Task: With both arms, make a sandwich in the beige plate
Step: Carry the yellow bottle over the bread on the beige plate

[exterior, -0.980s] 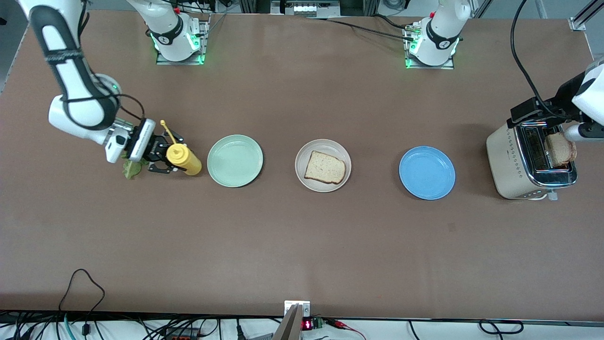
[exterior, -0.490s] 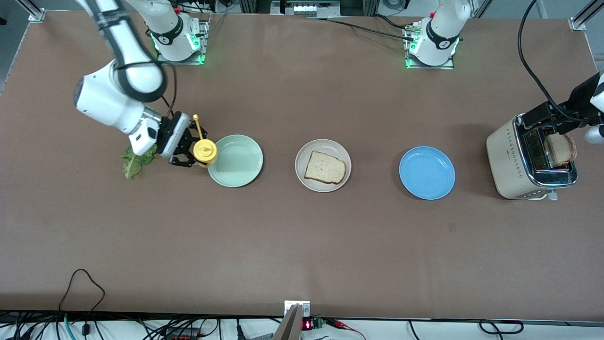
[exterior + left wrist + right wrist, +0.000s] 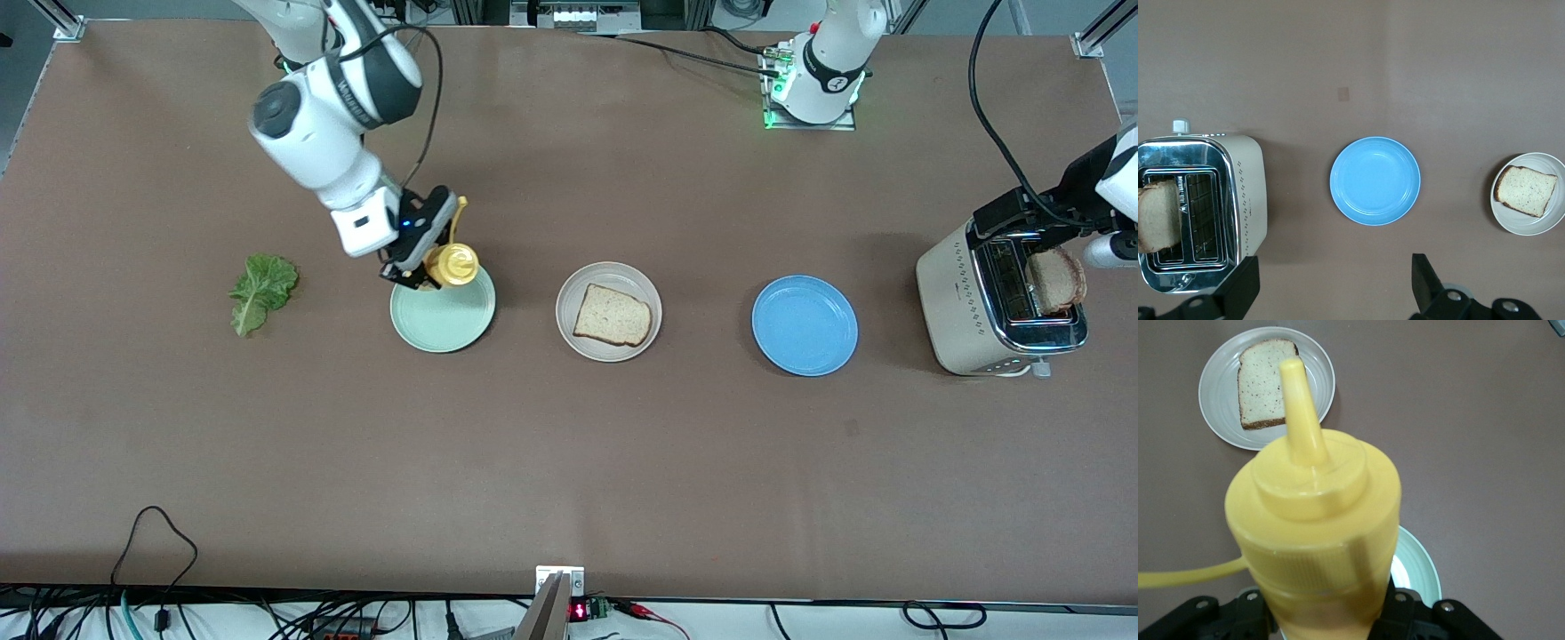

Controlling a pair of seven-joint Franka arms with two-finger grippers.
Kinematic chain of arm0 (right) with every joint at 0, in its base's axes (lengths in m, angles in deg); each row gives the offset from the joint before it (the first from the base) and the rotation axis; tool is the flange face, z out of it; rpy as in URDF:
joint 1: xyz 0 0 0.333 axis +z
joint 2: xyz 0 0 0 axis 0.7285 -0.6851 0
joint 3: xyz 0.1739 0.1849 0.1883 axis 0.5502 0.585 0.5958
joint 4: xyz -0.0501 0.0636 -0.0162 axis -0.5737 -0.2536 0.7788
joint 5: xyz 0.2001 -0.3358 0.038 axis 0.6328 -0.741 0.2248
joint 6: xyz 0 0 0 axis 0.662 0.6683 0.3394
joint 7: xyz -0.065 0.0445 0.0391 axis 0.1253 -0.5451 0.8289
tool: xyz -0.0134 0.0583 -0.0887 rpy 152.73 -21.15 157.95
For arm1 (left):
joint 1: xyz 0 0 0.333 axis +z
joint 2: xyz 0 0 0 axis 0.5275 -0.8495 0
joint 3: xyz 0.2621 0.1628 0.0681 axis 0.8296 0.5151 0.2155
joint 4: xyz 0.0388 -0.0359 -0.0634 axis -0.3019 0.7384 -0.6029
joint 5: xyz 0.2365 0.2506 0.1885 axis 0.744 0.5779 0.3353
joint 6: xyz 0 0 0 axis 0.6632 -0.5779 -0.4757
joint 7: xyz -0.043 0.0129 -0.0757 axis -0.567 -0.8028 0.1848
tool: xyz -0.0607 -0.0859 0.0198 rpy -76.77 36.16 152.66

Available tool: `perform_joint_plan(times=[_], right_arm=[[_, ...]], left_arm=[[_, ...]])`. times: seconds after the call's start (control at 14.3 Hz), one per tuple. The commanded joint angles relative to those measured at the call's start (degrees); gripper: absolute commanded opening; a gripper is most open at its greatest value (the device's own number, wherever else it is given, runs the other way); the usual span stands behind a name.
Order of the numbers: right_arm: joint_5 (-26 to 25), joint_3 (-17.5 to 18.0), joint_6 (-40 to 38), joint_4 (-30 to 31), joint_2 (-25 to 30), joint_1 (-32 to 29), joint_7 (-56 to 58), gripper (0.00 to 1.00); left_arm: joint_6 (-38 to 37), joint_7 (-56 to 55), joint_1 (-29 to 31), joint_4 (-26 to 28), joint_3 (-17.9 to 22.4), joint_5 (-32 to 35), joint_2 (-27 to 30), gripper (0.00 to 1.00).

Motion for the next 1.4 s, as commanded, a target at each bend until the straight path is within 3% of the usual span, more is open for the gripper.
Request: perform_joint_plan(times=[0.0,0.14,0.42,0.63,0.98,1.12,1.33], right_arm=[[-10.2,-0.4,-0.8,-3.4,-3.2,4.9,-13.1,0.06],[-15.2,-0.4,-2.6,-6.6,-5.9,7.3,-19.3,0.06],[-19.3,-1.9,-8.7,-16.2,-12.9,12.9,-25.7,0.06],[-24.6,-6.9,-16.1,-27.2,-20.0,20.7,-31.4,0.06],[-24.7,-18.5,-23.2,-41.0,-30.1,35.2,-35.4,0.06],[-24.8,-21.0,-24.0,-42.2,-31.8,38.2,-35.8,0.06],[-25.8,-21.3,-24.1,-42.2,-32.7,39.2,-35.9,0.06]], left_arm=[[-0.4,0.6,0.0,-0.9,-0.5,1.1,-0.2,1.00],[-0.4,0.6,0.0,-0.8,-0.5,1.0,-0.2,1.00],[0.6,0.5,0.0,-0.7,-0.6,0.9,0.0,1.00],[0.6,0.5,0.0,-0.7,-0.8,0.8,0.0,1.00],[0.6,0.5,0.0,-0.7,-0.8,0.8,0.0,1.00],[0.7,0.5,0.0,-0.7,-0.8,0.8,0.0,1.00],[0.7,0.5,-0.1,-0.7,-0.9,0.9,0.0,1.00]])
